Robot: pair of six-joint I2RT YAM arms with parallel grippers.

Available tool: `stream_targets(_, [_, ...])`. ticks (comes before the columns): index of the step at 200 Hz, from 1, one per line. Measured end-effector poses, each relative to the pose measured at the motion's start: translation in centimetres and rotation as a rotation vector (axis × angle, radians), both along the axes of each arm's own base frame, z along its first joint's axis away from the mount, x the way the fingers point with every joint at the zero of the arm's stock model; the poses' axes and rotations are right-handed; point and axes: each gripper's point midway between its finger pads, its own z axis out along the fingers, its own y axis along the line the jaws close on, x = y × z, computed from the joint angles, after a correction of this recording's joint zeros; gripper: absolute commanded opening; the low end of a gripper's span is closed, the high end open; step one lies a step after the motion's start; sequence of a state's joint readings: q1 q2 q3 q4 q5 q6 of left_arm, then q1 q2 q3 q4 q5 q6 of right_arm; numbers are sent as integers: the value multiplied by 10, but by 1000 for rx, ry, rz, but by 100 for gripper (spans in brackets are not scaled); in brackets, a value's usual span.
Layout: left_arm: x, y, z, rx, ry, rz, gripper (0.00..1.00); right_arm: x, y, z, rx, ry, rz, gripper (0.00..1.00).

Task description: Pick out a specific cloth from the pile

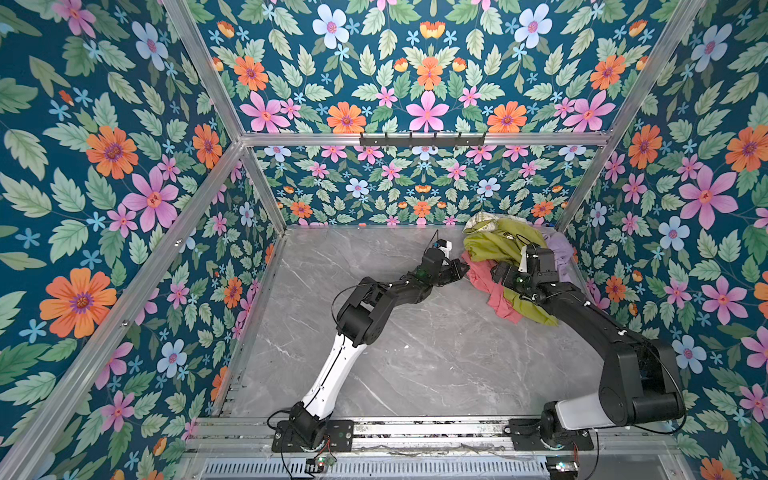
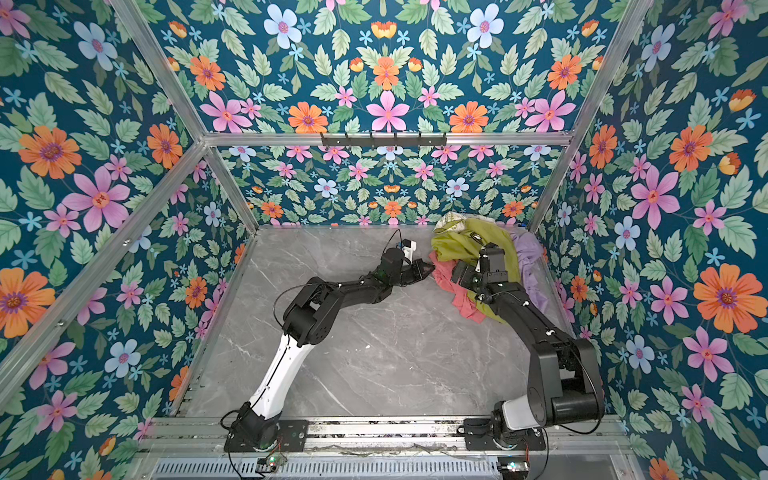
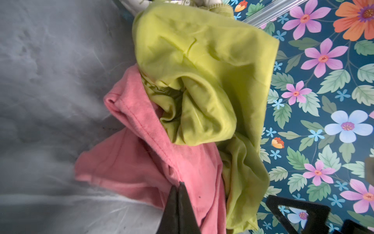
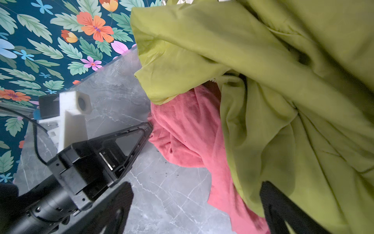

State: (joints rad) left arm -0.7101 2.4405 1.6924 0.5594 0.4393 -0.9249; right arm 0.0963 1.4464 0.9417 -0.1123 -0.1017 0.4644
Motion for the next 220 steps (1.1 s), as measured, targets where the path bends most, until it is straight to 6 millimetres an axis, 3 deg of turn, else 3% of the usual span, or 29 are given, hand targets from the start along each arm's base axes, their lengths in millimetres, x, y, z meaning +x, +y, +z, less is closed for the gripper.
stream_targets(80, [-1, -3, 36, -23, -39, -23, 0, 5, 0, 12, -3, -13, 2, 99])
stream_targets(172, [-6, -8, 96, -99, -107, -60, 0, 7, -4, 17, -34, -18, -5, 99])
stream_targets(220, [-9, -6, 112, -113, -124, -61, 0, 7, -5, 16, -39, -16, -6, 99])
